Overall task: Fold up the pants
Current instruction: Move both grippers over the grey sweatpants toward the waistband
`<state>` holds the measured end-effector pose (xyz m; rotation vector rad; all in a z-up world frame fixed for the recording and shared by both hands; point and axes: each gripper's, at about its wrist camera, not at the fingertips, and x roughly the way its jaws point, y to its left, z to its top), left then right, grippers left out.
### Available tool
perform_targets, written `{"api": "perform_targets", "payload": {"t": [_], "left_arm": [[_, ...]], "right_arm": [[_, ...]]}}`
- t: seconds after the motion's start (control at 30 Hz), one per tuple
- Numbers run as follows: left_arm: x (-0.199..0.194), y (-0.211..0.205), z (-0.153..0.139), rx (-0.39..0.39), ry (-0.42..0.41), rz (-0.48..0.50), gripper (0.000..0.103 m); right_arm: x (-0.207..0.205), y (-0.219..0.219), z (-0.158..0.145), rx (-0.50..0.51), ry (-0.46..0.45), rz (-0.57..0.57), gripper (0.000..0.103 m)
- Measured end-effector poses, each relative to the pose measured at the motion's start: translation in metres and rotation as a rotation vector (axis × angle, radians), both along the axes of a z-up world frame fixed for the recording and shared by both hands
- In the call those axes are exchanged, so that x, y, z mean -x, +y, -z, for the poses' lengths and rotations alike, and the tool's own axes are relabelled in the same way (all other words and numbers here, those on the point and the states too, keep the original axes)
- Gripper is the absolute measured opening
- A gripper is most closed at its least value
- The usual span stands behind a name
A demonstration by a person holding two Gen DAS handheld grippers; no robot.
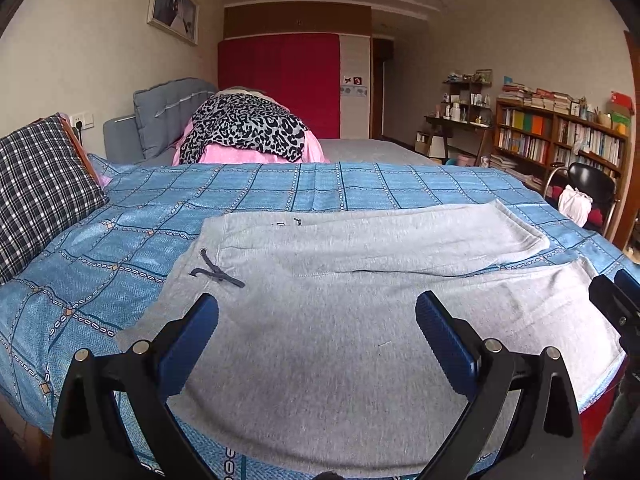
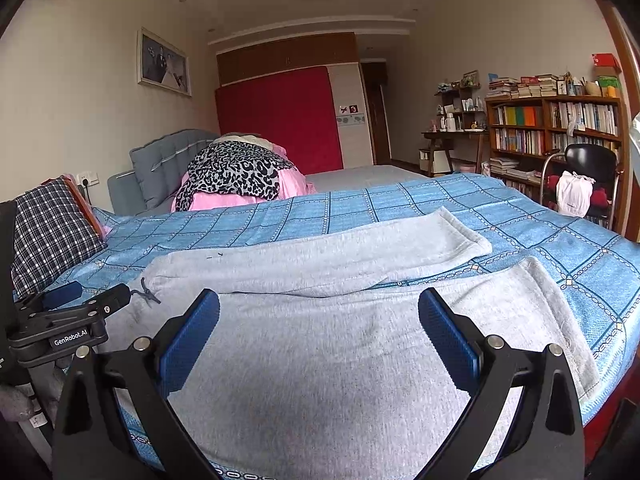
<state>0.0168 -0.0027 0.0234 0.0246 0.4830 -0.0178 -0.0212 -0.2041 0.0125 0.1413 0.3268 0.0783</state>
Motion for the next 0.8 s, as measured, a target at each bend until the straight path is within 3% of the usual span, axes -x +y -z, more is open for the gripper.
{"api": "perform_targets", "payload": {"t": [0.4,0.47,0.8], "left_arm": [[-0.021,-0.002,0.017,-0.016,0.060,0.021,0.090],[-0.023,-0.002,0.018,-0.018,0.070,0.024,0.085],[-0.028,0.005,0.028,-0.015,0.099,0.029,0.085]], "right_arm": [[-0.018,-0.004,0.011,0.002,0.030,0.000,0.100],[-0.020,-0.003,0.012,0.005,0.032,-0.001,0.100],[-0.030,-0.005,0.021,0.005,0.059,-0.002,0.100]]}}
